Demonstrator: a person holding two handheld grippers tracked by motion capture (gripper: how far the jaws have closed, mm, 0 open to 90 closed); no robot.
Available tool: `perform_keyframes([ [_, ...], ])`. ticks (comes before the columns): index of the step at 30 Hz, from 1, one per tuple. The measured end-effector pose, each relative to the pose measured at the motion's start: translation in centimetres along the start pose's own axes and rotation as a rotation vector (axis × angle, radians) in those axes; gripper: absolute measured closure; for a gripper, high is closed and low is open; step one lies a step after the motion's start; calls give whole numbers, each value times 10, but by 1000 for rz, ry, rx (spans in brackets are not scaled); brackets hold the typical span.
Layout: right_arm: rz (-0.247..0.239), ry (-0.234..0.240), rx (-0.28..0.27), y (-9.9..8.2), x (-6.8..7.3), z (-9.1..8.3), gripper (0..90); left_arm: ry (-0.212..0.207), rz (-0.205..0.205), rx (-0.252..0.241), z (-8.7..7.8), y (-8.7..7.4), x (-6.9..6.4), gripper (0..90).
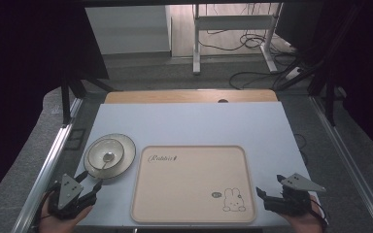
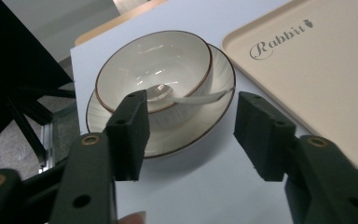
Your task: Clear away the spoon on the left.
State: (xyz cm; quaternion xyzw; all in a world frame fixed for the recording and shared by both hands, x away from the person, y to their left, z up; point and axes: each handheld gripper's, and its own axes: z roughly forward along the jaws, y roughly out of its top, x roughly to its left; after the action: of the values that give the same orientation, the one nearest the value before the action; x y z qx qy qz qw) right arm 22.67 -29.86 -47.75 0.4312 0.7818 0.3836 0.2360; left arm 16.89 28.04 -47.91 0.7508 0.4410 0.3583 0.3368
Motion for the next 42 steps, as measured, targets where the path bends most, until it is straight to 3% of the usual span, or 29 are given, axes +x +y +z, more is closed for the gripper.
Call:
perform_keyframes([
  [15, -6, -4, 2, 0, 0, 0, 157, -7, 42, -4, 8, 4, -2, 736],
  [26, -9, -8, 4, 0, 0, 0, 158, 19, 57, -1, 9, 5, -4, 820],
  [42, 5, -1, -2, -1, -2, 0, 158, 49, 44, -14, 7, 5, -2, 876],
])
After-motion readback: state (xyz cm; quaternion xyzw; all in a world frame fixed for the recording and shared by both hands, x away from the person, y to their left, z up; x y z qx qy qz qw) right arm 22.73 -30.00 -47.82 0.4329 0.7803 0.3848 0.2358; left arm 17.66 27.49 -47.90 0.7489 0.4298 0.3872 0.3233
